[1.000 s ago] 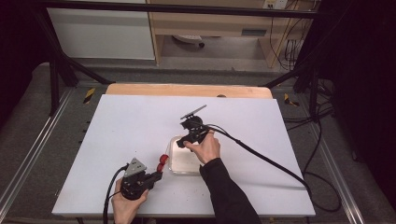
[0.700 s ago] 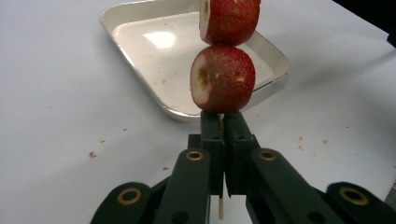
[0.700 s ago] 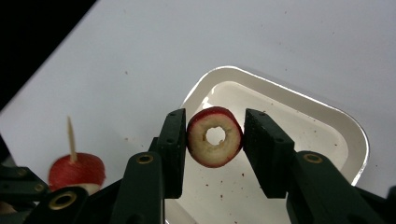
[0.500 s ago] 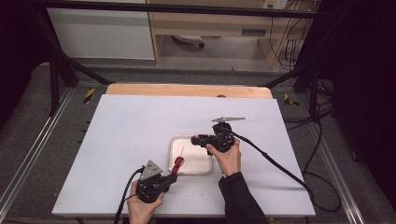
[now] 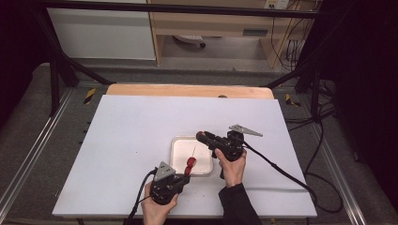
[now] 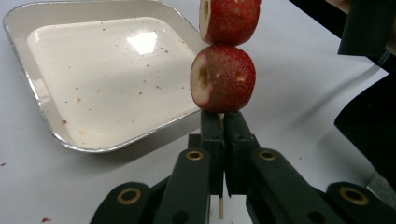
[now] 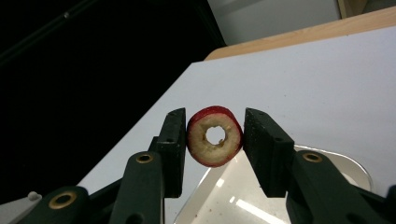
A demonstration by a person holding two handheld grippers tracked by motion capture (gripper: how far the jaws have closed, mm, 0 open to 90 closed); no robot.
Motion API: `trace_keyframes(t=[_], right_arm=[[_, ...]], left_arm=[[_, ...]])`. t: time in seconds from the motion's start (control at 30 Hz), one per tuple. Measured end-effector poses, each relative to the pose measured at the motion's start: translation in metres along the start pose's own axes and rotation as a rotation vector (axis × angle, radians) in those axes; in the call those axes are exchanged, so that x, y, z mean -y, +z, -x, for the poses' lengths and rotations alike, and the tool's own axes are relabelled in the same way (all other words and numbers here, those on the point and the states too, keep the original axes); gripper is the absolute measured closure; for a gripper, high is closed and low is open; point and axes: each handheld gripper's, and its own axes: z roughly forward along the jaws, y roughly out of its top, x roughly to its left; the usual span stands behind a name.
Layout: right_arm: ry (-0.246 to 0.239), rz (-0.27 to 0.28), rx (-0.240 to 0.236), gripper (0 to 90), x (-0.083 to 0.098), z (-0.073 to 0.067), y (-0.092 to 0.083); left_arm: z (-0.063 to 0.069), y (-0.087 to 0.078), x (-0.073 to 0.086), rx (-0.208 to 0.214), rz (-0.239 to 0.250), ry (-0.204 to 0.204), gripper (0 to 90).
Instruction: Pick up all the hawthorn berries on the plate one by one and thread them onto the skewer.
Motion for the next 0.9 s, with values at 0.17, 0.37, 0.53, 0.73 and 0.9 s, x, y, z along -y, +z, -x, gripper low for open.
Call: trace_keyframes(t=[0.17,0.37,0.53,0.73,0.9], right_arm=[[0.006,0.046,-0.022,60.5,0.002,-0.003,0.0],[0.009,0.077,-0.039,60.5,0.005,-0.006,0.0],[0.009,0.095,-0.049,60.5,0.006,-0.007,-0.001],[0.007,0.099,-0.052,60.5,0.007,-0.008,-0.001],[0.006,0.099,-0.056,60.5,0.007,-0.008,-0.001]], left_arm=[[0.004,0.005,-0.002,-0.003,0.001,-0.016,88.0],[0.005,0.01,-0.004,0.008,0.012,-0.042,88.1],[0.004,0.011,-0.005,0.01,0.026,-0.067,88.0],[0.004,0.012,-0.005,0.02,0.031,-0.077,88.0],[0.003,0.012,-0.005,0.025,0.034,-0.085,88.0]])
